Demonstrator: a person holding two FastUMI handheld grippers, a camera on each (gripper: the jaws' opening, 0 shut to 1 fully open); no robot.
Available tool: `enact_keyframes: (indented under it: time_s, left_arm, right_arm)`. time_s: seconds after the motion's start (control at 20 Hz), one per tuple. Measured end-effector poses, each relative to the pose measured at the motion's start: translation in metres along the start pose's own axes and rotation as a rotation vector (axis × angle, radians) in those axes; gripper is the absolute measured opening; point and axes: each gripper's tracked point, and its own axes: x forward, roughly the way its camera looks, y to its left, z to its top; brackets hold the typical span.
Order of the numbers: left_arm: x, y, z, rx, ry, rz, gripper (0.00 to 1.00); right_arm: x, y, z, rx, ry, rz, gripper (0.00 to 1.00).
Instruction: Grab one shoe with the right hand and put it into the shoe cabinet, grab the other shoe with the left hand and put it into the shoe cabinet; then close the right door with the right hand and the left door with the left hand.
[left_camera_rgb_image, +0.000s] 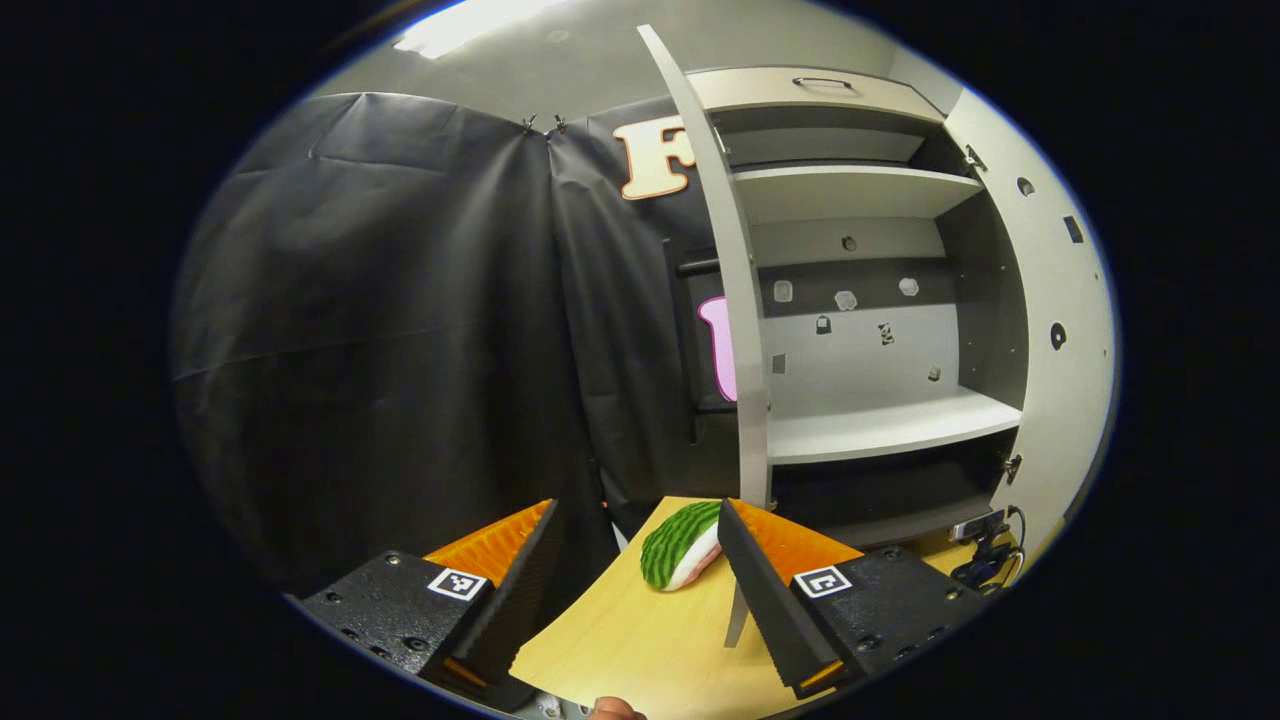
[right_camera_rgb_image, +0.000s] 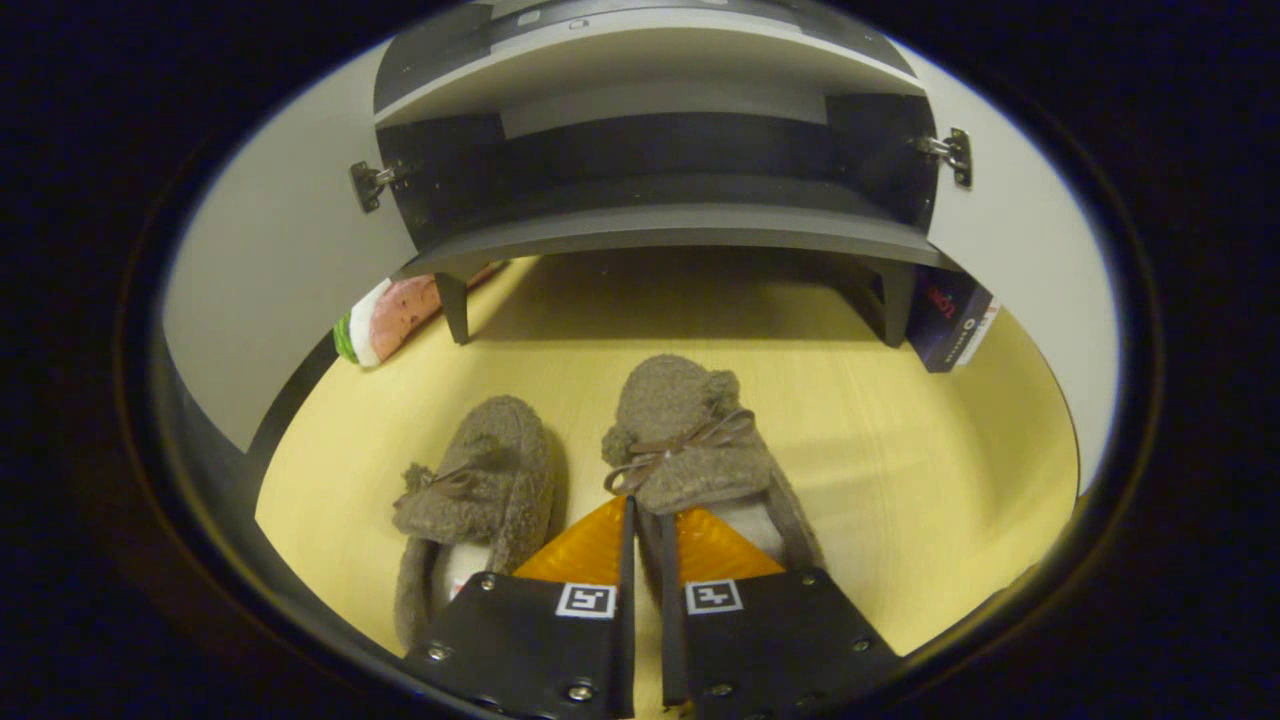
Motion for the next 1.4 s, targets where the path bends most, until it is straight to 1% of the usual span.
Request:
enact_keyframes:
  time_s: [0.25, 0.3, 0.35, 0.4, 0.6, 0.8, 0.9, 0.95, 1.0, 1.2, 1.35, 1.4]
  left_arm:
    - [-0.006, 0.016, -0.010, 0.032, 0.022, 0.042, 0.96]
    - [-0.007, 0.018, -0.011, 0.039, 0.025, 0.046, 0.96]
    - [-0.008, 0.018, -0.013, 0.046, 0.028, 0.048, 0.96]
    - [-0.010, 0.019, -0.014, 0.052, 0.029, 0.048, 0.96]
    - [-0.013, 0.011, -0.008, 0.050, 0.009, 0.023, 0.96]
    - [-0.020, -0.007, -0.011, 0.042, 0.007, -0.029, 0.96]
    - [-0.026, -0.018, -0.016, 0.033, 0.007, -0.064, 0.96]
    - [-0.029, -0.024, -0.019, 0.031, 0.010, -0.081, 0.96]
    - [-0.030, -0.031, -0.022, 0.032, 0.014, -0.100, 0.96]
    - [-0.036, -0.054, -0.036, 0.060, 0.037, -0.167, 0.96]
    - [-0.039, -0.073, -0.047, 0.049, 0.048, -0.218, 0.96]
    - [-0.040, -0.075, -0.050, 0.050, 0.051, -0.226, 0.96]
  right_arm:
    - [0.025, 0.007, 0.003, -0.006, 0.006, 0.002, 0.12]
    - [0.028, 0.007, 0.005, -0.021, -0.010, 0.000, 0.12]
    - [0.046, 0.006, 0.006, -0.029, -0.033, -0.006, 0.05]
    - [0.026, 0.006, 0.007, -0.044, -0.034, -0.007, 0.01]
    - [0.011, 0.002, 0.020, -0.037, -0.090, -0.025, 0.01]
    - [-0.031, -0.006, 0.056, -0.043, -0.192, -0.033, 0.01]
    - [-0.062, -0.011, 0.084, -0.063, -0.256, -0.035, 0.00]
    - [-0.078, -0.013, 0.101, -0.070, -0.288, -0.031, 0.04]
    - [-0.095, -0.014, 0.120, -0.074, -0.326, -0.027, 0.00]
    - [-0.158, -0.017, 0.208, -0.121, -0.455, -0.032, 0.01]
    - [-0.186, -0.017, 0.279, -0.137, -0.527, -0.030, 0.01]
    - [-0.188, -0.019, 0.304, -0.146, -0.545, -0.034, 0.01]
